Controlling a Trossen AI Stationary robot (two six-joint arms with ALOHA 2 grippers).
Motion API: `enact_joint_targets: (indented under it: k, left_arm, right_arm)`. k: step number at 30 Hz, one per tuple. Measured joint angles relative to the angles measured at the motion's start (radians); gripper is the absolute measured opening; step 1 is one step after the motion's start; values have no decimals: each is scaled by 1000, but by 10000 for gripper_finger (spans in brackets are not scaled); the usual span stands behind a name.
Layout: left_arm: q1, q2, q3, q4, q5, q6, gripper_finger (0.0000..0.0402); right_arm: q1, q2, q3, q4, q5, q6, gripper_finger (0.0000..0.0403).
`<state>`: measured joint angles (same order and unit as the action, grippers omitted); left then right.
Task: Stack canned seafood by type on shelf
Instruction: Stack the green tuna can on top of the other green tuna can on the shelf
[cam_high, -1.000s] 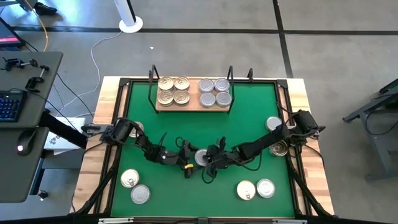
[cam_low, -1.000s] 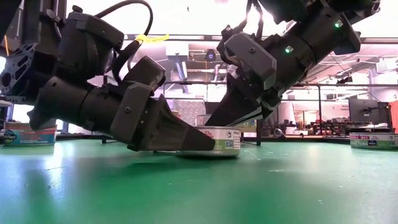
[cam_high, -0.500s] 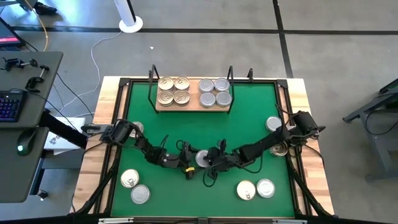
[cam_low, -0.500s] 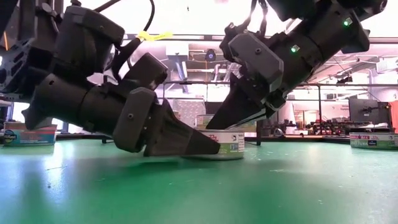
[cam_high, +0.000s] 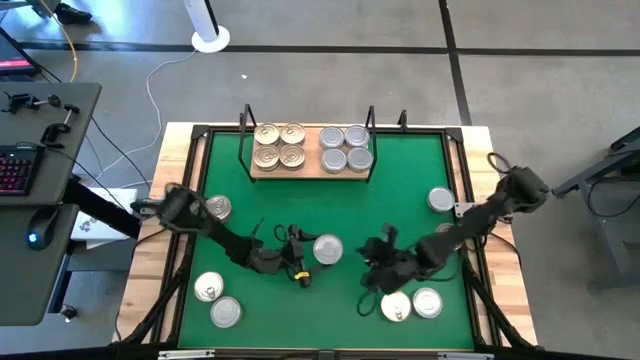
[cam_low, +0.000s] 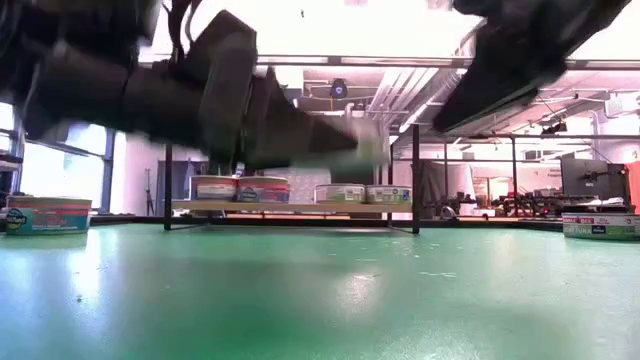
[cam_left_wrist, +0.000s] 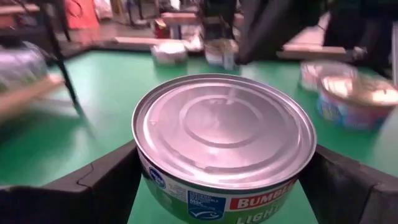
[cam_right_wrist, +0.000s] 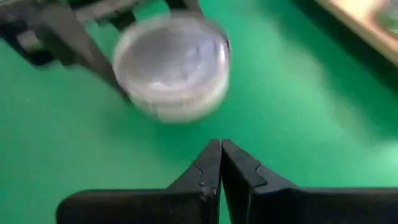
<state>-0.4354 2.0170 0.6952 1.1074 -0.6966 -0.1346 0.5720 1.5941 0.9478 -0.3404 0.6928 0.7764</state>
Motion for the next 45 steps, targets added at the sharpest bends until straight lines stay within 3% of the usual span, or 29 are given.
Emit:
enact_joint_targets:
  k: [5,10,13,17,21,30,41,45]
  left_arm:
    - [77,-217,22,-194,-52,99,350]
    - [292,-388,157,-601,18,147,350]
    - [467,-403,250,-749,131,146,350]
    - [676,-358,331,-764,317,98,350]
    - [798,-272,386,-774,404,86,350]
    - [857,-138,432,-777,450,133,350]
    - [894,-115,433,-770,452,101,352]
    - [908,-115,433,-768,484,102,377]
  right_arm:
    - [82,-54,0,-165,81,147,2]
    - [114,-56,1,-203,144,195,2]
    - [114,-53,2,-203,145,193,2]
    - [114,-53,2,-203,152,187,2]
    - [114,-53,3,-203,153,186,2]
    - [114,-53,3,-209,155,185,2]
    - [114,-53,3,-209,155,191,2]
    - [114,-53,3,-209,155,192,2]
